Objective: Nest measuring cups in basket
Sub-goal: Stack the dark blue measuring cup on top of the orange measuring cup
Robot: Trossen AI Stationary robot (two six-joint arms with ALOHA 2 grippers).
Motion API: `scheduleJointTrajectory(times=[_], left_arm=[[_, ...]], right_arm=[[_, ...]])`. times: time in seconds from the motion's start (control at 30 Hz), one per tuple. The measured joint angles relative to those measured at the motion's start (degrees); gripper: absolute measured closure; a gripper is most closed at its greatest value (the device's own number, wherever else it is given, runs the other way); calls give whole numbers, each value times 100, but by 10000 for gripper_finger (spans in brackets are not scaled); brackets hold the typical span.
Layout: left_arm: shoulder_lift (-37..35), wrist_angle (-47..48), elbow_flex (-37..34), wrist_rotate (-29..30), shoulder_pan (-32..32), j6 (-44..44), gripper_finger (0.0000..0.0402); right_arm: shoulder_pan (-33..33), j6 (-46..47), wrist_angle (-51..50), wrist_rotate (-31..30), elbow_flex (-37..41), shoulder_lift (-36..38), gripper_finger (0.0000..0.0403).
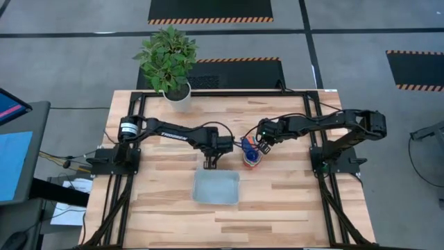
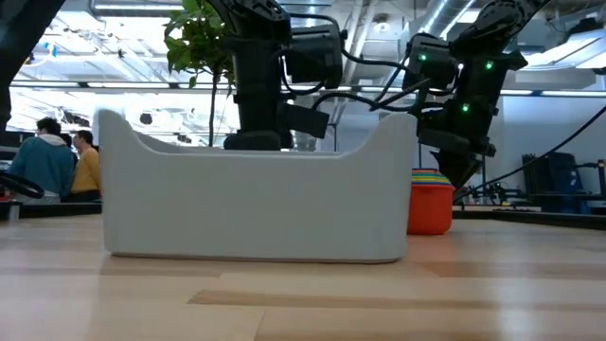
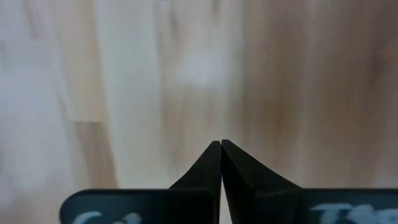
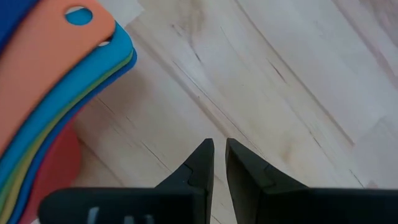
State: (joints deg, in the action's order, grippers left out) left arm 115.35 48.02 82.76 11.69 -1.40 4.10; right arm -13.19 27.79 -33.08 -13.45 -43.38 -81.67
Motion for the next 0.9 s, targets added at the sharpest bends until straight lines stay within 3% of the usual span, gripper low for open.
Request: scheduleJointTrajectory(times=[0.13,0.33,0.53,0.77,0.9], left_arm=[[0,-96,0,177,167,-23,401],[0,-777,0,1285,72,321,401],[0,-1306,-2,986,-138,414,401],[4,-1220,-133,82,168,114,401],[4,-1251,-99,4,408,-111,401]], right_arm=[[0,0,0,-2,0,0,337],[0,2,1,-9,0,0,337],[0,22,-307,-9,-2,0,337],[0,23,-587,-9,-2,0,337],[-5,20,-585,-9,-2,0,337]])
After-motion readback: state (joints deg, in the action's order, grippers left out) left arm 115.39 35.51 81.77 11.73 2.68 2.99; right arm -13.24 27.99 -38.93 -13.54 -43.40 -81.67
